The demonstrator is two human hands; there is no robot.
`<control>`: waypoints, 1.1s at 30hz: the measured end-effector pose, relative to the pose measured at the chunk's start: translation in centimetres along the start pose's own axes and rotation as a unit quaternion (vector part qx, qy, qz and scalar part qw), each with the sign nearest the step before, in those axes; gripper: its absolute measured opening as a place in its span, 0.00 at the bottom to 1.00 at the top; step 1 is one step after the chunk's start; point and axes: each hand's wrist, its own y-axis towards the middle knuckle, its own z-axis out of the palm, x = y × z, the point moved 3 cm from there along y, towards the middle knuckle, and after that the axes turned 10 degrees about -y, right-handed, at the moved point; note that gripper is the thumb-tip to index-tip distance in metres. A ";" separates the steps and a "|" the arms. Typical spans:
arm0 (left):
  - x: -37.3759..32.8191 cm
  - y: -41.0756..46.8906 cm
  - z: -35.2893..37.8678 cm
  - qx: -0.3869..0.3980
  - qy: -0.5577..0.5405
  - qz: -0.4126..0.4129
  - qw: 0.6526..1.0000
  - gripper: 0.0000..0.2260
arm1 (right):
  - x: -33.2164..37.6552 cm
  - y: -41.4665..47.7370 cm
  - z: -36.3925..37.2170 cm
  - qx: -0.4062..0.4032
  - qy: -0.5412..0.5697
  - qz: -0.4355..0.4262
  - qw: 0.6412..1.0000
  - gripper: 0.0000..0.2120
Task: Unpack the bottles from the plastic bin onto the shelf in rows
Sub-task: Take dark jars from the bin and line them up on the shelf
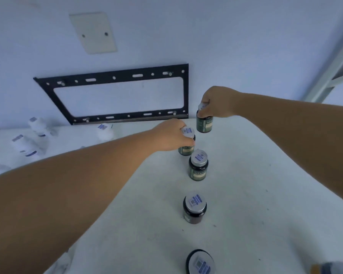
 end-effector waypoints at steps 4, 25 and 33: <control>0.9 0.5 1.0 -0.003 0.004 -0.022 1.000 0.15 | -0.6 2.0 2.2 0.018 -0.009 -0.007 1.000 0.20; -5.9 -0.4 -3.8 -0.031 0.068 0.162 0.984 0.09 | -3.4 -13.8 -4.7 -0.062 -0.010 0.184 0.981 0.24; -15.3 -6.8 2.0 0.074 0.047 0.309 0.947 0.10 | -4.8 -32.8 -5.7 -0.048 -0.024 0.361 0.931 0.22</control>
